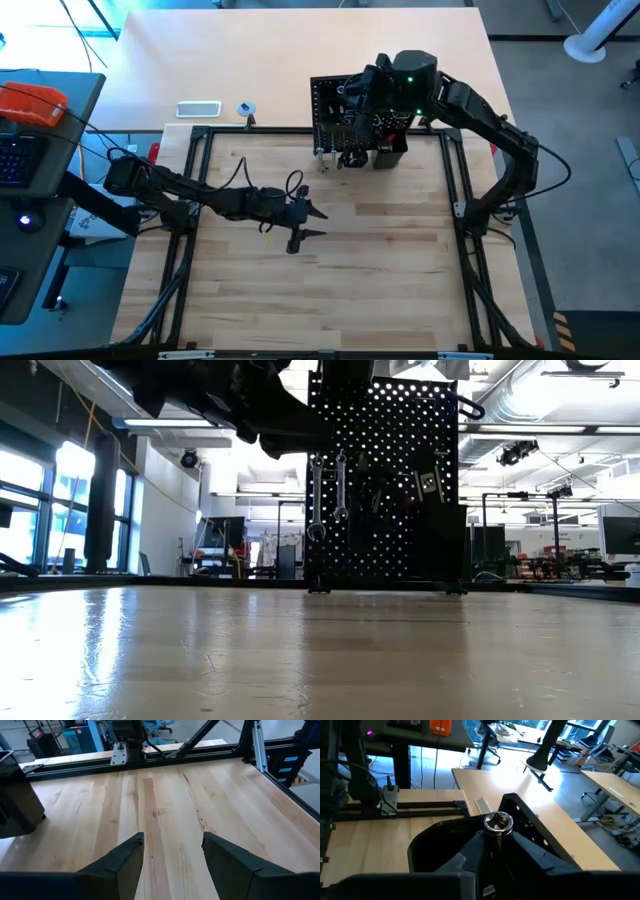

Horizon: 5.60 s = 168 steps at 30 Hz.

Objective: Hang tools onto peg board
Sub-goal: Put the silver socket into the top black bin on the peg board, then return to Home Position

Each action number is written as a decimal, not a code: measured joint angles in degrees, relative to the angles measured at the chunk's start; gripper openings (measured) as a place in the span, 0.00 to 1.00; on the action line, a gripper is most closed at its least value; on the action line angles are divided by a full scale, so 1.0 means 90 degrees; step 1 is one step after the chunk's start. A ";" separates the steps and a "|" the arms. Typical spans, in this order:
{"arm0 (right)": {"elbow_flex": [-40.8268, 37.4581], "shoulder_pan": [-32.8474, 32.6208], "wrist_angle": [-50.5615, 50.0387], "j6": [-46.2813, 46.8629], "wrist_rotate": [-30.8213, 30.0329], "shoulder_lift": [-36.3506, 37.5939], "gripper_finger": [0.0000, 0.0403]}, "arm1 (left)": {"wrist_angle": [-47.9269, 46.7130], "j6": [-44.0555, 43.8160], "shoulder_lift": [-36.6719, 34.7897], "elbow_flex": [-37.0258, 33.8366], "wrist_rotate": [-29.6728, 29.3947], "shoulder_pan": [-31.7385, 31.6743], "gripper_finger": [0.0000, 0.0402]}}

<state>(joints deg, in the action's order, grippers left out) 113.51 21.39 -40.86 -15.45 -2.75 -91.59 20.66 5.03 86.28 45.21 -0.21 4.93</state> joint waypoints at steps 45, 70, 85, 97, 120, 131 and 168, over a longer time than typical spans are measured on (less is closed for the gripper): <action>0.0007 -0.0968 -0.2145 0.0145 -0.1321 0.1866 0.38 | -0.1428 0.0465 -0.2189 -0.0191 -0.0956 -0.0172 0.49; -0.0252 -0.1592 -0.4061 0.1147 -0.1503 0.3420 0.38 | -0.0648 0.0108 -0.4889 -0.2080 -0.1614 -0.0170 0.49; -0.5399 -0.1634 -0.0286 0.1246 -0.0767 0.6426 0.38 | -0.0458 0.0177 -0.4894 -0.2120 -0.1540 -0.0170 0.49; -0.8463 -0.1634 0.2403 0.1356 -0.0548 0.7856 0.38 | -0.0447 0.0281 -0.4894 -0.2120 -0.1540 -0.0170 0.49; -1.0410 -0.1632 0.3521 0.1555 -0.0649 0.9792 0.38 | 0.2066 0.0021 -0.5673 -0.3938 -0.1539 -0.0373 0.49; -1.1565 -0.1632 0.4399 0.1551 -0.0724 1.0172 0.38 | 0.2307 -0.0220 -0.5762 -0.4434 -0.1354 -0.0656 0.49; -1.2169 -0.1631 0.4373 0.0879 -0.1156 1.0146 0.38 | 0.1778 -0.0203 -0.5911 -0.4954 -0.1447 -0.0998 0.49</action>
<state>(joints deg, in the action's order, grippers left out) 3.99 6.70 -1.50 -7.54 -13.15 -0.27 36.67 3.20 33.08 0.62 -13.23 -4.05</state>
